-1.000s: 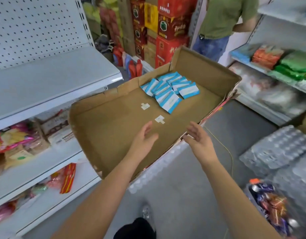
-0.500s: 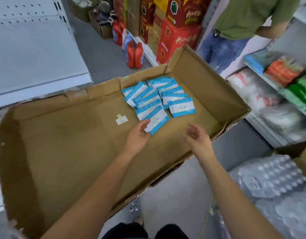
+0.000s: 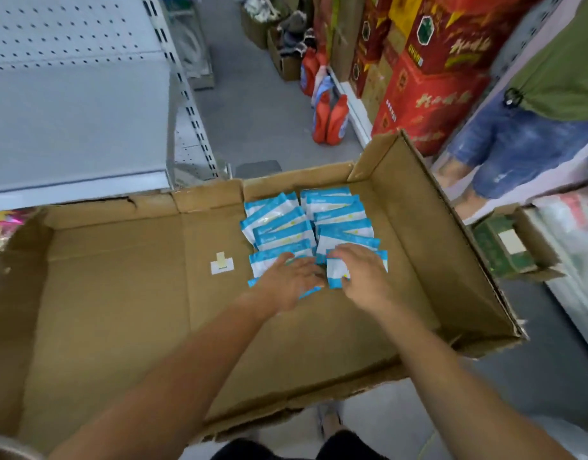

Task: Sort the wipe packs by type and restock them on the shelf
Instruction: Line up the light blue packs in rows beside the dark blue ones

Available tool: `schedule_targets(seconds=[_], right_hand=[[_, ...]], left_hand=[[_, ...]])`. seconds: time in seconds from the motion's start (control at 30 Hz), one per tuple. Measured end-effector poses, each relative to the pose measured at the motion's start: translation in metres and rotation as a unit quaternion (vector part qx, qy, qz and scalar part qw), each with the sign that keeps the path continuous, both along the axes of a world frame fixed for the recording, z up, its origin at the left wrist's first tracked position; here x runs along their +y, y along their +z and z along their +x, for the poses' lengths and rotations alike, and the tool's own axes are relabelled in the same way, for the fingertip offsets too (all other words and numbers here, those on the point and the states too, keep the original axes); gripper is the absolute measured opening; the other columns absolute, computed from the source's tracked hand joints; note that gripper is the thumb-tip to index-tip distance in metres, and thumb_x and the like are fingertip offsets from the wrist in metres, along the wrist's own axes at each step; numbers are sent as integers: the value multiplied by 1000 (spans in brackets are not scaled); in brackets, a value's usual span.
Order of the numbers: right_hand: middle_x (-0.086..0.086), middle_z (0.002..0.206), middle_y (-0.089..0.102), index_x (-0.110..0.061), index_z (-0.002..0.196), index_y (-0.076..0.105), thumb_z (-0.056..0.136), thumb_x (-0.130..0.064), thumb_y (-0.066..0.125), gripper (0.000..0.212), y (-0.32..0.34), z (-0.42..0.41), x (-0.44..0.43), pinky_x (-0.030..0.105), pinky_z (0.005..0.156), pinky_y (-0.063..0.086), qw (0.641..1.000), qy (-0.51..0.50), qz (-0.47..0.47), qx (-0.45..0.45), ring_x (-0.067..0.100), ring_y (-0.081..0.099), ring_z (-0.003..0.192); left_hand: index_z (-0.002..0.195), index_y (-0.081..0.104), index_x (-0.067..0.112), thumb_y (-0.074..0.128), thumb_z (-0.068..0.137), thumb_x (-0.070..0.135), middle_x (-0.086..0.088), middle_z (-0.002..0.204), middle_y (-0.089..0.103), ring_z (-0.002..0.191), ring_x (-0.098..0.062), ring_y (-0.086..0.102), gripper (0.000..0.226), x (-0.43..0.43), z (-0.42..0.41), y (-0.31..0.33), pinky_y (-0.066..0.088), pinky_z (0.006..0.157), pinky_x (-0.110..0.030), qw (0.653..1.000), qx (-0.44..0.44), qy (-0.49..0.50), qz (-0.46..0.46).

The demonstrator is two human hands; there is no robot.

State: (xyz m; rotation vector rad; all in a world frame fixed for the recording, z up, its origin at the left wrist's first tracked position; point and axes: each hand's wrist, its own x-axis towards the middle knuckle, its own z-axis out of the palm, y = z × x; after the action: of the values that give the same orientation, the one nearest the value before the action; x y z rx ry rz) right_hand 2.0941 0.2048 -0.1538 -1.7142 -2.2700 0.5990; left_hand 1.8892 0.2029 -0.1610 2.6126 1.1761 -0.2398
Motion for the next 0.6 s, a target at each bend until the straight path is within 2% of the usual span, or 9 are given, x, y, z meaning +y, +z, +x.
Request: schedule_targets(seconds=[0.07, 0.13, 0.27, 0.33, 0.37, 0.43, 0.5, 0.53, 0.6], right_hand=[[3, 131, 59, -19, 130, 60, 69, 4, 72, 67, -3, 0, 13, 43, 100, 45, 998, 30, -15, -62, 29, 54, 124], [3, 133, 54, -24, 138, 52, 76, -5, 73, 68, -3, 1, 22, 42, 98, 42, 994, 27, -9, -103, 28, 50, 126], [4, 127, 56, -29, 141, 43, 80, -22, 78, 71, 3, 9, 40, 38, 94, 48, 985, -1, -73, -154, 27, 56, 118], [3, 123, 61, -27, 131, 53, 79, -23, 80, 59, 9, 16, 46, 29, 79, 47, 985, -27, -145, -94, 22, 61, 104], [2, 119, 62, -23, 123, 59, 79, -21, 80, 49, 11, 20, 49, 27, 72, 43, 982, -43, -177, -48, 18, 61, 96], [0, 112, 63, -15, 111, 67, 78, -18, 82, 37, 14, 25, 55, 25, 71, 44, 971, -59, -230, 31, 18, 63, 97], [1, 105, 64, -13, 100, 65, 79, -16, 82, 27, 18, 28, 61, 31, 65, 55, 949, -75, -293, 87, 23, 68, 91], [4, 103, 66, -14, 95, 63, 81, -15, 81, 23, 22, 28, 65, 33, 62, 59, 936, -83, -325, 111, 24, 69, 88], [10, 106, 68, -14, 95, 61, 83, -10, 78, 22, 29, 29, 73, 36, 65, 62, 909, -86, -375, 162, 25, 71, 92]], left_hand=[[126, 63, 34, 72, 76, 7, 9, 142, 55, 135, -17, 49, 58, 2, 5, 2, 34, 105, -50, 1000, 18, -8, 19], [112, 69, 34, 82, 59, 4, 4, 132, 63, 113, -20, 64, 62, 4, 10, 10, 48, 86, -43, 998, 42, -5, 46], [107, 72, 34, 87, 53, 7, -1, 117, 66, 94, -23, 65, 62, 9, 11, 10, 44, 79, -37, 995, 41, 39, 88], [102, 73, 32, 93, 46, 16, 3, 99, 67, 90, -22, 63, 61, 11, 7, 12, 35, 82, -38, 992, 73, 46, 88], [106, 72, 32, 94, 49, 20, 4, 99, 65, 96, -22, 61, 61, 11, 6, 14, 31, 86, -39, 991, 85, 56, 85], [124, 64, 32, 87, 69, 28, 4, 116, 59, 118, -23, 49, 59, 9, 5, 16, 23, 106, -43, 986, 132, 78, 62], [130, 59, 29, 79, 79, 33, 3, 127, 53, 130, -24, 39, 55, 8, 1, 19, 14, 116, -46, 978, 181, 103, 31], [129, 59, 28, 79, 80, 35, 3, 129, 53, 131, -24, 38, 53, 7, -2, 21, 13, 117, -45, 975, 188, 118, 21], [124, 60, 27, 80, 79, 34, 5, 127, 57, 127, -22, 46, 49, 3, -11, 25, 26, 108, -37, 974, 147, 172, -16]])
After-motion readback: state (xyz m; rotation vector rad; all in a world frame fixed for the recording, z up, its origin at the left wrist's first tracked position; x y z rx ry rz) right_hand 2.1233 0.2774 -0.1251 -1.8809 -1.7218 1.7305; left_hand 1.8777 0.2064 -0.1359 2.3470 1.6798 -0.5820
